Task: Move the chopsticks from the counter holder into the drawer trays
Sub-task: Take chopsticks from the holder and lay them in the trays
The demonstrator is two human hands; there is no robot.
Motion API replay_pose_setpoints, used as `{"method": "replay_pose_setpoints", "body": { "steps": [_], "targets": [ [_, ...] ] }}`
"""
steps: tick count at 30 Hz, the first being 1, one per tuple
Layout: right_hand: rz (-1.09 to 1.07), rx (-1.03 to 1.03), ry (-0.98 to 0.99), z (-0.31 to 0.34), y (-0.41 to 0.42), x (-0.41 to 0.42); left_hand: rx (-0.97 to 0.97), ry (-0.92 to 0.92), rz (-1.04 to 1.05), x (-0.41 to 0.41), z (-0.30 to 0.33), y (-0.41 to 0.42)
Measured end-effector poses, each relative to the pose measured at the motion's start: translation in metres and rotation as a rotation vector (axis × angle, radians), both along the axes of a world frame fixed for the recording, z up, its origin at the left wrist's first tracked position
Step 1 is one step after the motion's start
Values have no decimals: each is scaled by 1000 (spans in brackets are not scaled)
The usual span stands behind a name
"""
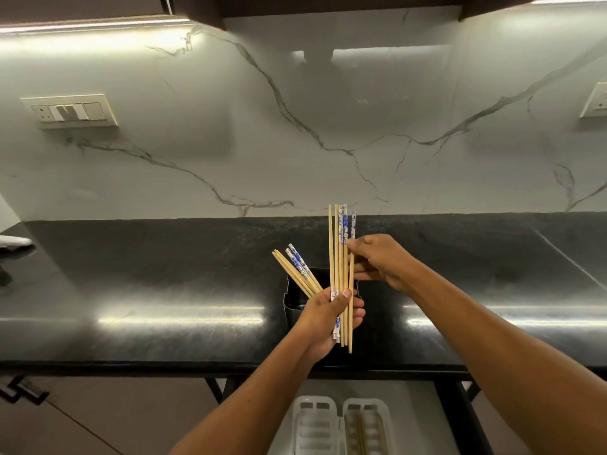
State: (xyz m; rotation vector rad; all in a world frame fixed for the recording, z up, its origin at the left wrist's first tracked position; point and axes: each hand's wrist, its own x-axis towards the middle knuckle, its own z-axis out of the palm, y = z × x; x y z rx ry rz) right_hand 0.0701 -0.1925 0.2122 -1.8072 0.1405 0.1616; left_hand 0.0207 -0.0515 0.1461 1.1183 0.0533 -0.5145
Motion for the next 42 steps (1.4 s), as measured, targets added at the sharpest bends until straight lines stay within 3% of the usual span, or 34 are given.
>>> {"method": "replay_pose_setpoints", "body": {
  "steps": [4, 7, 9, 21, 29, 32, 35, 39, 42],
  "targets": [
    [-72, -422, -401, -4, -7, -2, -8, -9, 23, 1, 0, 4],
    [18, -879, -714, -10, -11, -6, -11, -9, 25, 0, 2, 3],
    [62, -1073, -811, -14, -11, -8, -31, -1, 21, 0, 4, 2],
    [160, -1377, -1158, -19, -20, -10, -90, 27, -43, -3, 7, 6],
    [102, -1359, -1010, -22, -42, -10, -99, 89, 105, 6, 8, 10],
    [-32, -1006, -715, -17, -38, -10, -75, 75, 175, 12, 5, 12],
    [-9, -604, -414, -1, -23, -14, -64, 41, 212, 16, 5, 10],
    [191, -465, -179, 12, 0, -24, -47, -25, 169, 13, 10, 1],
    [190, -479, -129, 8, 9, -24, -27, -68, 117, 9, 11, -2]
  ]
}}
